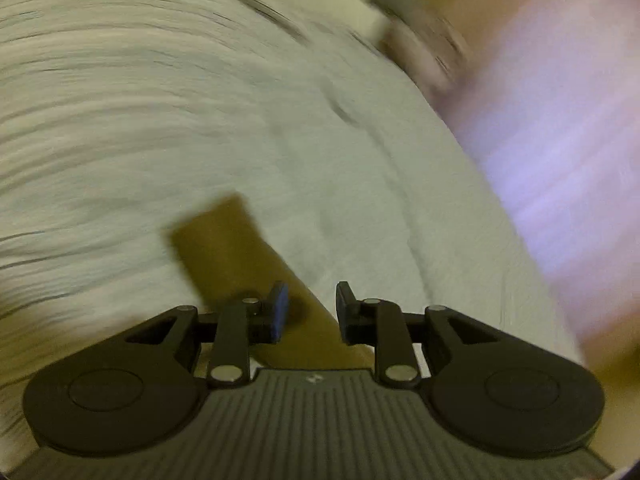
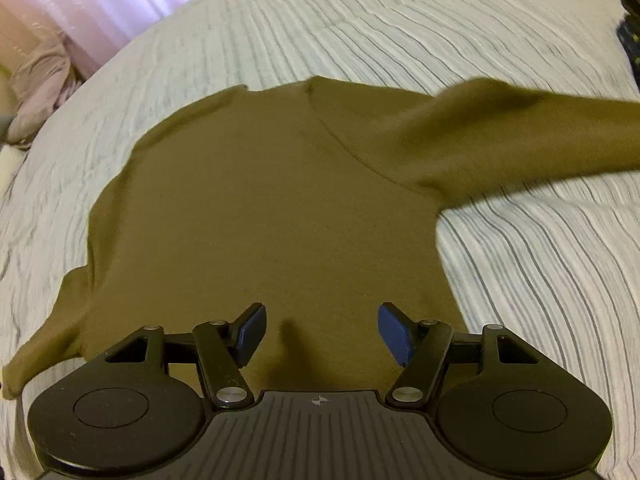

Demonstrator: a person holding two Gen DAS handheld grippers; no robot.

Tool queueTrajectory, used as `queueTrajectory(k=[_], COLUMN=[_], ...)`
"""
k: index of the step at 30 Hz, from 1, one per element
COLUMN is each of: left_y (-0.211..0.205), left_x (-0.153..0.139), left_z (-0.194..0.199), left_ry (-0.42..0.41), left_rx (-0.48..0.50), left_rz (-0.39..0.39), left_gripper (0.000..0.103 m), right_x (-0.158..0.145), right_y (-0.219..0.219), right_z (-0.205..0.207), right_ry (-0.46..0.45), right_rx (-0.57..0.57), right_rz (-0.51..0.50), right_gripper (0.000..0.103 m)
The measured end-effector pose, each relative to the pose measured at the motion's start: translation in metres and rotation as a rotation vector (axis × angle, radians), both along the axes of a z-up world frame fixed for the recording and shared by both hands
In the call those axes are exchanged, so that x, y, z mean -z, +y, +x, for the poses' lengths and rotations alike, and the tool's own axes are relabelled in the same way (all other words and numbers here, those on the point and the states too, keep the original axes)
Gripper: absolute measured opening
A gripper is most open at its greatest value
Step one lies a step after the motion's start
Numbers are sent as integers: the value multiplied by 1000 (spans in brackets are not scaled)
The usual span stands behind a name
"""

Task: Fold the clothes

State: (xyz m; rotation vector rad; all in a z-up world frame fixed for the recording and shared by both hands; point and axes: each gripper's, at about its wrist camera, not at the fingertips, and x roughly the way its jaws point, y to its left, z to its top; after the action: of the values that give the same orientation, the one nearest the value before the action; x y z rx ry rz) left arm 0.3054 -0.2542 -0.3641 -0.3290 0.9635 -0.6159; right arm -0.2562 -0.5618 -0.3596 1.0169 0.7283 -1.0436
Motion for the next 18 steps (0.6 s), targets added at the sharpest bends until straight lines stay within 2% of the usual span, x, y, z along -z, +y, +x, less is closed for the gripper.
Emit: queueTrajectory(k=[2, 3, 4, 7, 9, 12, 17, 18], left_y=[-19, -20, -11, 14, 18, 12, -25, -34], left_x=[18, 24, 24, 24, 12, -9, -25, -26], left_z=[-6, -9, -14, -30, -54, -94, -177, -195], left_ry=[-40, -40, -15, 47, 24, 31, 149, 175], left_rx=[43, 21, -44, -218, -202, -105, 97, 140], left_rz=[198, 265, 265, 265, 275, 225, 53, 19], left_gripper=[23, 10, 6, 6, 12, 14, 15, 15], right_x=[3, 5, 7, 5, 1, -2, -1, 2], right_y=[3, 4, 8, 15, 18, 18, 15, 12], right_z=[-4, -6, -12, -46, -78, -141, -247, -267], right_ry=[12, 18, 27, 38, 37, -11, -163, -194], right_rx=[-12, -17, -18, 22, 83, 233, 489, 524], right_rz=[-3, -5, -8, -26, -42, -51, -85, -90], right_gripper=[66, 66, 66, 66, 66, 66, 65, 57])
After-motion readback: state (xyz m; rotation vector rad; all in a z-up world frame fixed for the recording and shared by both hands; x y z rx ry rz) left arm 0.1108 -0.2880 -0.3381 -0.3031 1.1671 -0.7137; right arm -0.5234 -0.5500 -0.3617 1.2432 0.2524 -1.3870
